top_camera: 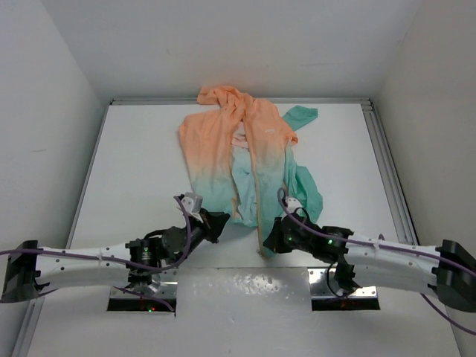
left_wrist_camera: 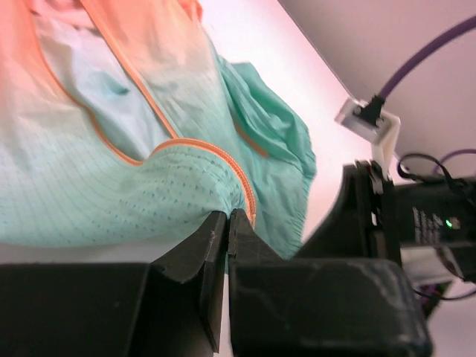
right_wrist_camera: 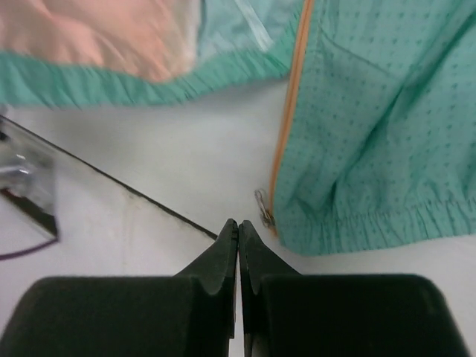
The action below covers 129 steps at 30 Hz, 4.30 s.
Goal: Zip up the jacket
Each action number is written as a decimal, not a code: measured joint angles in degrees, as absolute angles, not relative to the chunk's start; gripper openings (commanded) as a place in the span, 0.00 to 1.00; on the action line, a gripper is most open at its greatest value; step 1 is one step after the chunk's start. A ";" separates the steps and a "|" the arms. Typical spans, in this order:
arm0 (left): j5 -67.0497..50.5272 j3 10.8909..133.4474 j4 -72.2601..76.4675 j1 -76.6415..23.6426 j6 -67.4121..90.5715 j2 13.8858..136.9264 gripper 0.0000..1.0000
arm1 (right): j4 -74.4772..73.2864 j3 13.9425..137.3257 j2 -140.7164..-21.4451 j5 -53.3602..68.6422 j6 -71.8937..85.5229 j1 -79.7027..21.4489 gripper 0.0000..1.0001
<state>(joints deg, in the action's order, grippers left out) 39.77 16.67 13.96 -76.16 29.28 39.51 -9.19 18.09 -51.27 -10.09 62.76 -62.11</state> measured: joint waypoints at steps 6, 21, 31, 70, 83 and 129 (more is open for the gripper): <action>42.41 17.34 15.22 -76.16 24.53 42.15 0.00 | -15.35 24.43 -59.13 -12.69 59.88 -64.93 0.17; 41.32 15.25 15.70 -76.16 25.43 40.42 0.00 | -20.21 28.10 -70.06 -17.19 58.19 -66.96 0.38; 40.16 14.11 16.62 -75.77 27.07 41.17 0.00 | -18.57 28.10 -73.12 -14.72 58.26 -66.96 0.35; 45.47 19.62 11.70 -75.00 33.17 37.30 0.00 | 18.04 16.53 -57.87 -12.21 47.42 -65.34 0.00; 42.15 17.45 14.83 -74.91 36.05 37.69 0.00 | 36.80 7.46 -49.95 -13.47 48.51 -65.39 0.00; 34.20 13.45 25.10 -74.91 40.82 38.26 0.00 | 56.99 2.57 -49.93 -12.80 52.49 -65.36 0.00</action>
<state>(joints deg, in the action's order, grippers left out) 34.20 13.45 25.10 -74.91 40.82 38.26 56.99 2.57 -49.93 -12.80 52.49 -65.36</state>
